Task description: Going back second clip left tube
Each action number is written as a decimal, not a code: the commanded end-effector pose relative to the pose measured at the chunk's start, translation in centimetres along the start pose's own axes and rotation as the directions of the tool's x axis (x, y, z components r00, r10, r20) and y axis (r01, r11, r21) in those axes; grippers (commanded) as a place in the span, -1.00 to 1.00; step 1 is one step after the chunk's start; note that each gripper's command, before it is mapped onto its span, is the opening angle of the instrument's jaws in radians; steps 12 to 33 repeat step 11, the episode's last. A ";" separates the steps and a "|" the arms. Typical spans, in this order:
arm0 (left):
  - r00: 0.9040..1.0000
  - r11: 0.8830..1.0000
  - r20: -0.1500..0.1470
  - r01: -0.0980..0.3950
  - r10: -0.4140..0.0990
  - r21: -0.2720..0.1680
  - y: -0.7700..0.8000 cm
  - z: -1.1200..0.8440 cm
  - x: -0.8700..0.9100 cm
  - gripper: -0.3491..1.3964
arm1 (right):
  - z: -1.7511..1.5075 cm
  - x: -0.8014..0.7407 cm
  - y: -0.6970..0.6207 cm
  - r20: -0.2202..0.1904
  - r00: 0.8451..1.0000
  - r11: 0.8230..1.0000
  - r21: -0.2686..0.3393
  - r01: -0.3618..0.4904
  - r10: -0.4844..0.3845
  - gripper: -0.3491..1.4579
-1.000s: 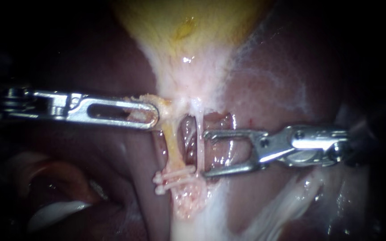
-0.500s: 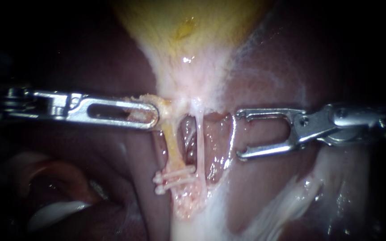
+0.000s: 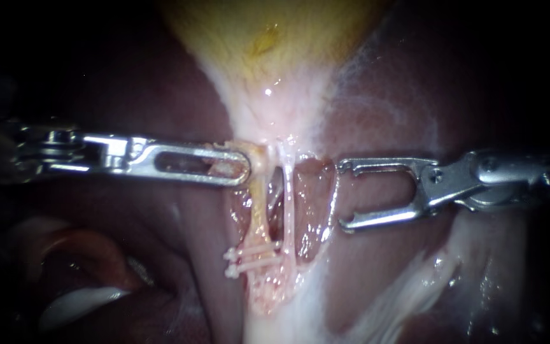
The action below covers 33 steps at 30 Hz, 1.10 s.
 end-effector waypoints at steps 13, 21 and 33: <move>1.000 1.000 -0.008 -0.004 0.004 -0.011 0.09 0.05 -0.01 -1.00 | 0.00 0.01 -0.01 0.000 1.000 1.000 0.000 0.000 0.000 -0.06; 1.000 1.000 -0.008 -0.004 0.004 -0.011 0.09 0.05 -0.01 -1.00 | 0.00 0.01 -0.01 0.000 1.000 1.000 0.000 0.000 0.000 -0.06; 1.000 1.000 -0.008 -0.004 0.004 -0.011 0.09 0.05 -0.01 -1.00 | 0.00 0.01 -0.01 0.000 1.000 1.000 0.000 0.000 0.000 -0.06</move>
